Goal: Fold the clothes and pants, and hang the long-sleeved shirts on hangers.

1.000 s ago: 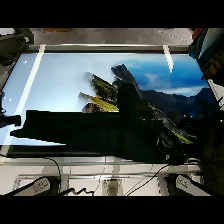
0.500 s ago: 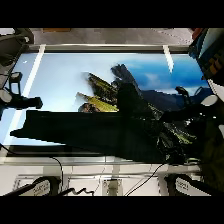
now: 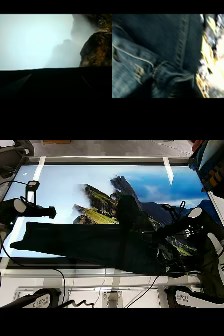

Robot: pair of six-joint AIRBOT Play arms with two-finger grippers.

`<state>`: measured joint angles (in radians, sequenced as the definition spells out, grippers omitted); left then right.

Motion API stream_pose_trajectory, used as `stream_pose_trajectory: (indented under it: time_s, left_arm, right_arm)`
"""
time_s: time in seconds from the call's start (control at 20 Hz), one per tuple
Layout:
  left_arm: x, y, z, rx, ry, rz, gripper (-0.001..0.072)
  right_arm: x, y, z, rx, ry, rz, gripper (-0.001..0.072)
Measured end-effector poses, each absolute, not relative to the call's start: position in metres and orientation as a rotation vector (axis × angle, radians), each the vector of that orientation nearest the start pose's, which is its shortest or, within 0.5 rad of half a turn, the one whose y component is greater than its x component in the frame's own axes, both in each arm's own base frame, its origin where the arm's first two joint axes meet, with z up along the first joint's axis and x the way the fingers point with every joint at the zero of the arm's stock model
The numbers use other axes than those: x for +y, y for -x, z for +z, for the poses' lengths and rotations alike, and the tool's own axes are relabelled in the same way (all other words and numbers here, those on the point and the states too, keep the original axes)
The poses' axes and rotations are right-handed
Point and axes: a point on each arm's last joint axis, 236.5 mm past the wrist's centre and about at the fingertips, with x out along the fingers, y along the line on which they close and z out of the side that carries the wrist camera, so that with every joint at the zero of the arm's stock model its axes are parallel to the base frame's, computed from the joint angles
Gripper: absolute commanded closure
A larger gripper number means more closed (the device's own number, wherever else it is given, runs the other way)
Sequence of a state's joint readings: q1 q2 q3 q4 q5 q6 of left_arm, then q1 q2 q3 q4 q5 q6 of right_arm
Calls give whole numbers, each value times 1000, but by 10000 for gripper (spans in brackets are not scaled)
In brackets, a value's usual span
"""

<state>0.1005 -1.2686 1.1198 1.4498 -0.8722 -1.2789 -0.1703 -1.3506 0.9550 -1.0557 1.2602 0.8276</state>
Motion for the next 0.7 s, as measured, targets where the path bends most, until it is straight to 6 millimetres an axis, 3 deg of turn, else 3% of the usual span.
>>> stream_pose_trajectory:
  time_s: [0.15,0.25,0.3,0.4,0.55,0.7]
  left_arm:
    - [4,-437,28,992,-111,-137,40]
    - [-13,-442,32,965,-90,-167,192]
    - [-22,-444,34,950,-65,-184,207]
    - [-44,-449,41,915,13,-221,184]
    - [-81,-454,53,869,116,-286,15]
    - [-120,-457,64,820,163,-353,-5]
  right_arm:
    - [70,-328,-46,1319,-101,694,688]
    - [74,-338,-35,1277,-108,707,689]
    - [75,-345,-26,1254,-102,714,689]
    - [75,-359,-2,1199,-75,725,689]
    - [67,-381,51,1081,6,682,689]
    - [40,-386,92,1017,45,536,688]
